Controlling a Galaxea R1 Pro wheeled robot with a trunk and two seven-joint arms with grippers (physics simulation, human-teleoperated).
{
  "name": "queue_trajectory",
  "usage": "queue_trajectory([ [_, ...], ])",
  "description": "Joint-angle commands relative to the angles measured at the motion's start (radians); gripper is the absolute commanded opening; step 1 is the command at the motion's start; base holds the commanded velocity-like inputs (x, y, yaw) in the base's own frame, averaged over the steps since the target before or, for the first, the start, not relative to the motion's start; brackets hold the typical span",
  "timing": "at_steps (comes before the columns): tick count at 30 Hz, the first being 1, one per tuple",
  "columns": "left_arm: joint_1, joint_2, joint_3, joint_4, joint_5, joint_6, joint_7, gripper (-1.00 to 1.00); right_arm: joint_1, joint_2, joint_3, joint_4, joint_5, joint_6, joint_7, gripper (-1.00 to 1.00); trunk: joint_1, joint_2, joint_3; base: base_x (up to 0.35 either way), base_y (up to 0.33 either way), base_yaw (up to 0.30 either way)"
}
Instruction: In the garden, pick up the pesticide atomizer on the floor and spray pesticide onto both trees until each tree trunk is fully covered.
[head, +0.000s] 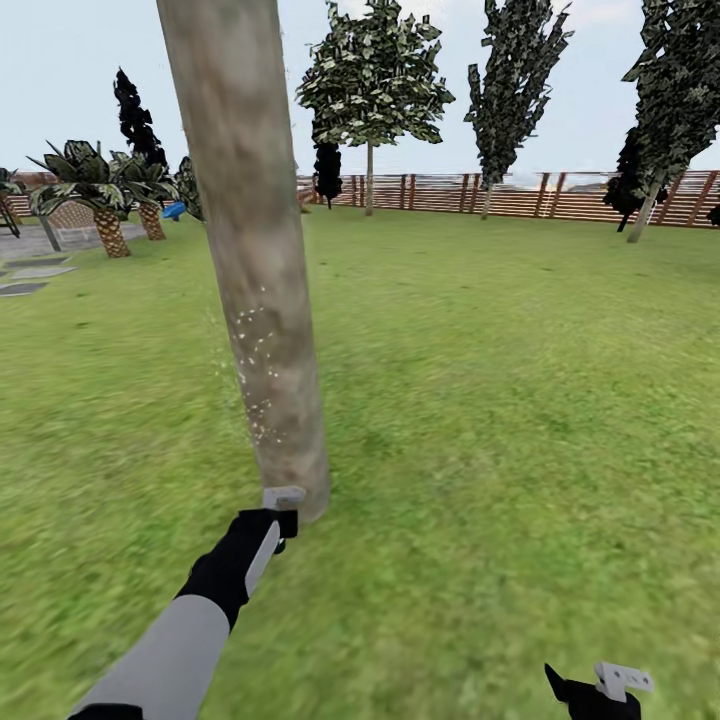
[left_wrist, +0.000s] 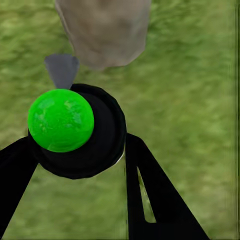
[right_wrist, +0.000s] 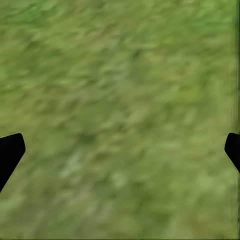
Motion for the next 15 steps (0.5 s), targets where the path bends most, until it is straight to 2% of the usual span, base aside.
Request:
queue_trajectory([
  [1,0.0,0.0,0.0,0.0,0.0,-0.006,0.0,-1.0,0.0,0.0,0.0,0.0,0.0,0.0,0.0,1.0,0.0,0.0,0.0,0.149,-0.233,0.0],
  [3,0.001,0.0,0.001,0.006,0.003,-0.041,0.0,-1.0,0.0,0.002,0.001,0.0,0.0,0.0,0.0,1.0,0.0,0.0,0.0,0.157,-0.236,0.0],
  [10,0.002,-0.001,0.001,0.009,0.002,-0.049,0.002,-1.0,0.0,0.004,0.001,0.0,0.0,0.0,0.0,1.0,0.0,0.0,0.0,0.16,-0.237,0.006],
  [15,0.002,-0.002,0.002,0.01,0.0,-0.049,0.011,-1.0,0.0,0.004,0.001,0.0,0.0,0.0,0.0,1.0,0.0,0.0,0.0,0.148,-0.242,0.2],
])
